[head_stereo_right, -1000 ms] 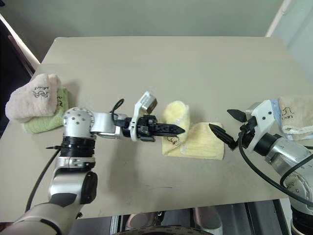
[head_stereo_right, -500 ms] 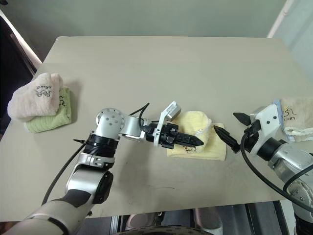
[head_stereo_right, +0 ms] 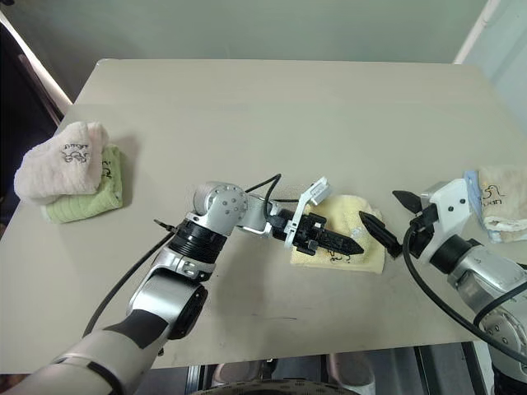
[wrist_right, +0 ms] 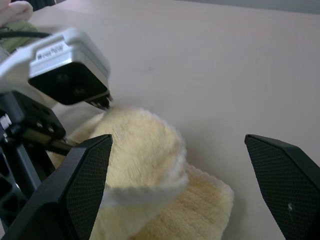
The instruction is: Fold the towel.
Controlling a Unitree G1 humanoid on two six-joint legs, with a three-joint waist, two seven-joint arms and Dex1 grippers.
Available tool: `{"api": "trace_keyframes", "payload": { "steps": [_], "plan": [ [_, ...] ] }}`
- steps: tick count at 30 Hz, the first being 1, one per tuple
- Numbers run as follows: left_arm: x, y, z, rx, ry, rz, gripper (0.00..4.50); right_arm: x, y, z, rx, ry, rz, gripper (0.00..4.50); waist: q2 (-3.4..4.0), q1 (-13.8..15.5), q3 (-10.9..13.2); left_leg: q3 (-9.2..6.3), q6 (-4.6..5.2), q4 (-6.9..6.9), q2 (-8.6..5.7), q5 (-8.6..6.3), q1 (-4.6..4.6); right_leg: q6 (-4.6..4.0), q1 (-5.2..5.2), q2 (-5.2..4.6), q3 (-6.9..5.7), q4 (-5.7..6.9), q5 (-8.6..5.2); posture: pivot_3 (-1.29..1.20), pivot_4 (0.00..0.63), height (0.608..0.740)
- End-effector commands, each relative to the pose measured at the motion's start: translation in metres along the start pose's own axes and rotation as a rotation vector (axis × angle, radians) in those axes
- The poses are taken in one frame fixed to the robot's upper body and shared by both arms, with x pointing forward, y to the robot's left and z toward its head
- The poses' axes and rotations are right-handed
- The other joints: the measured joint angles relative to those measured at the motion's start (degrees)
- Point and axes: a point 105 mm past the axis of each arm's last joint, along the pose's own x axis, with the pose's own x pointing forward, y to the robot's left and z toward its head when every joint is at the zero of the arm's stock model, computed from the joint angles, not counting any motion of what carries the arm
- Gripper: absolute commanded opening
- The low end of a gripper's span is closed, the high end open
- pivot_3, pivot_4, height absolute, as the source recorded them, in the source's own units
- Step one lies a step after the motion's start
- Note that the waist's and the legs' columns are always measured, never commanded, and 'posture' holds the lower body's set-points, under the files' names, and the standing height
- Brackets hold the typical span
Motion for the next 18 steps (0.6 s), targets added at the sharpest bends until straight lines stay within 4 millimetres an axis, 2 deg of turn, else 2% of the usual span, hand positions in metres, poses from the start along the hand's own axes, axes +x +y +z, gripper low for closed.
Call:
{"api": "trace_keyframes", "payload": {
  "steps": [1, 7, 18],
  "plan": [
    [0.013, -0.005, -0.002, 0.111, 0.041, -0.027, 0.05, -0.008, 0.001, 0.014, -0.048, -0.039, -0.016, 4.5, 0.0, 0.1, 0.0, 0.0, 0.01, 0.0, 0.0, -0.01, 0.0, 0.02, 0.0, 0.0, 0.01, 0.0, -0.01, 0.0, 0.15, 0.74],
    [0.027, -0.007, -0.008, 0.133, 0.074, -0.068, 0.05, -0.013, -0.002, 0.026, -0.065, -0.063, -0.024, 4.5, 0.0, 0.1, 0.0, 0.07, 0.1, 0.03, -0.03, -0.08, 0.0, 0.08, 0.01, -0.02, 0.13, -0.02, -0.03, 0.0, 0.15, 0.74],
    [0.032, -0.009, -0.009, 0.154, 0.067, -0.087, 0.05, -0.015, 0.0, 0.026, -0.071, -0.048, -0.027, 4.5, 0.0, 0.2, 0.0, 0.17, 0.24, 0.04, -0.05, -0.18, 0.01, 0.25, 0.01, -0.02, 0.32, -0.02, -0.09, 0.0, 0.15, 0.74]
  ]
}}
